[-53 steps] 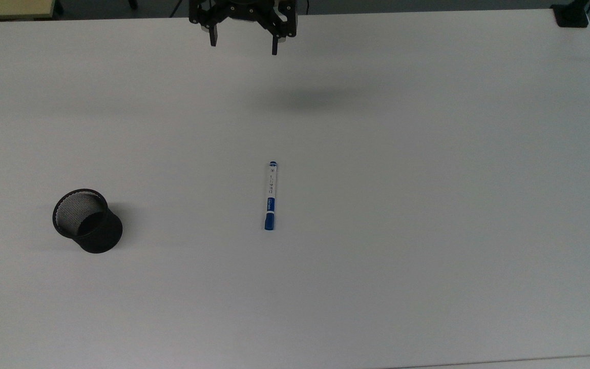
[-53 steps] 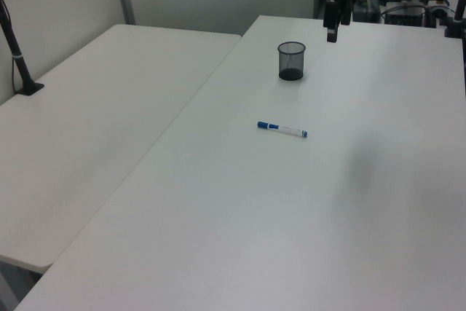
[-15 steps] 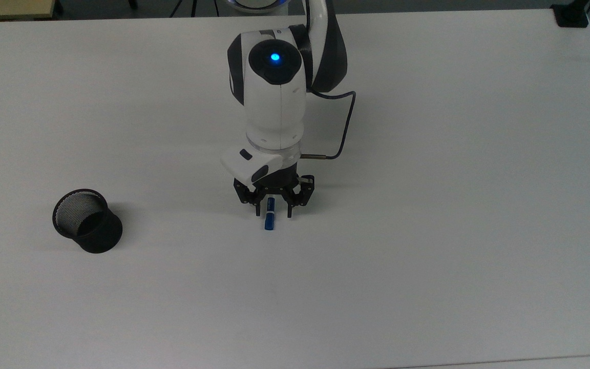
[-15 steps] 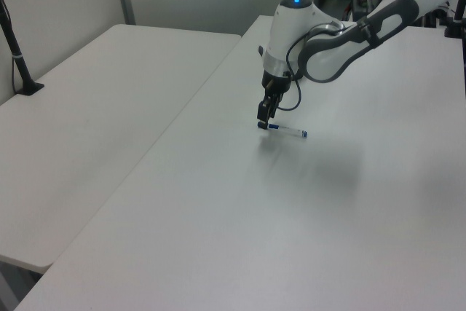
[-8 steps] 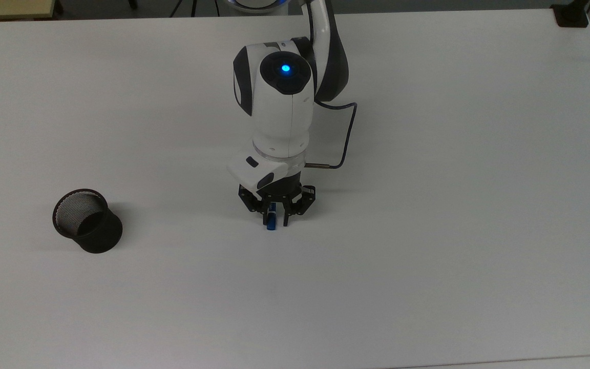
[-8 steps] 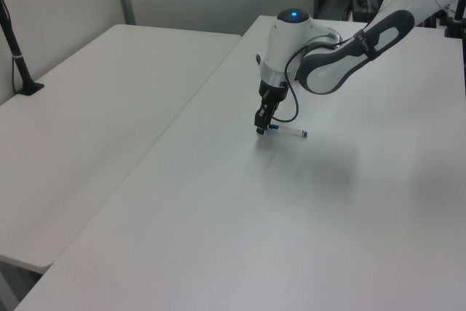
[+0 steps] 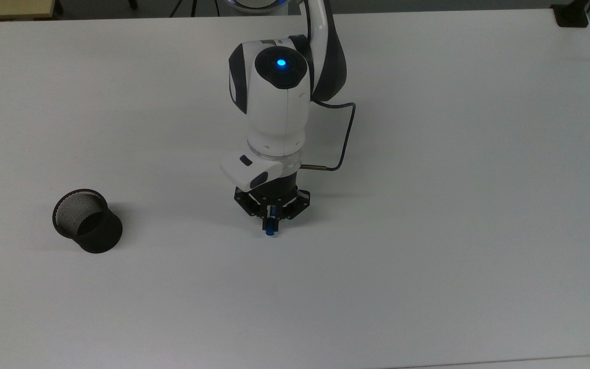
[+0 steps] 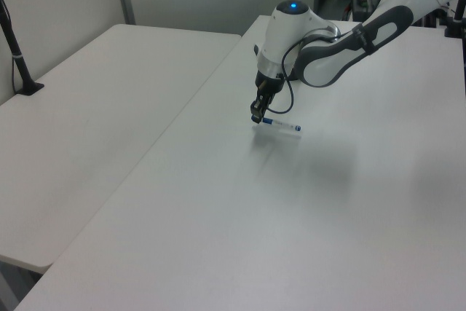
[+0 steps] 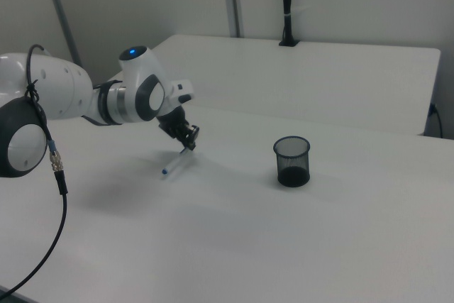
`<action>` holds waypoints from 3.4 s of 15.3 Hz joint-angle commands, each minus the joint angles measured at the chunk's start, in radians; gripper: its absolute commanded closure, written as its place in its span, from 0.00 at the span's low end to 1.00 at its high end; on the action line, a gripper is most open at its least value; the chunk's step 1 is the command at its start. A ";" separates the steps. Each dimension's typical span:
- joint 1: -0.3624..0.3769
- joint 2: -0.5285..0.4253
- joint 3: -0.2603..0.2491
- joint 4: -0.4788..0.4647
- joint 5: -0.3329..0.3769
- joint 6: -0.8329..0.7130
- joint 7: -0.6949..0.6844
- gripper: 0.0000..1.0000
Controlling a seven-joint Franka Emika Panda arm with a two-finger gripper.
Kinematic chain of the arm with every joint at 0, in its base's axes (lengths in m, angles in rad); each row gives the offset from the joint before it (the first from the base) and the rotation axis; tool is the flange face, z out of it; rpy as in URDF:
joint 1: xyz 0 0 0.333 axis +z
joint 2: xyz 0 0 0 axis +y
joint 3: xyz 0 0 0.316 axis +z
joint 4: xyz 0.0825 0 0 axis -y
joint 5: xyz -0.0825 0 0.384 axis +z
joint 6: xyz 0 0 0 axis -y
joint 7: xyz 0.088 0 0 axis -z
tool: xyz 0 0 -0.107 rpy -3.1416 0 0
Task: Insert the marker
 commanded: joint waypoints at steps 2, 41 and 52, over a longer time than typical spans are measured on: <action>-0.054 -0.028 -0.034 0.045 -0.022 0.014 0.024 0.97; -0.229 -0.005 -0.244 -0.004 -0.042 0.649 0.066 0.00; -0.067 -0.125 -0.148 0.039 -0.033 0.143 0.069 0.00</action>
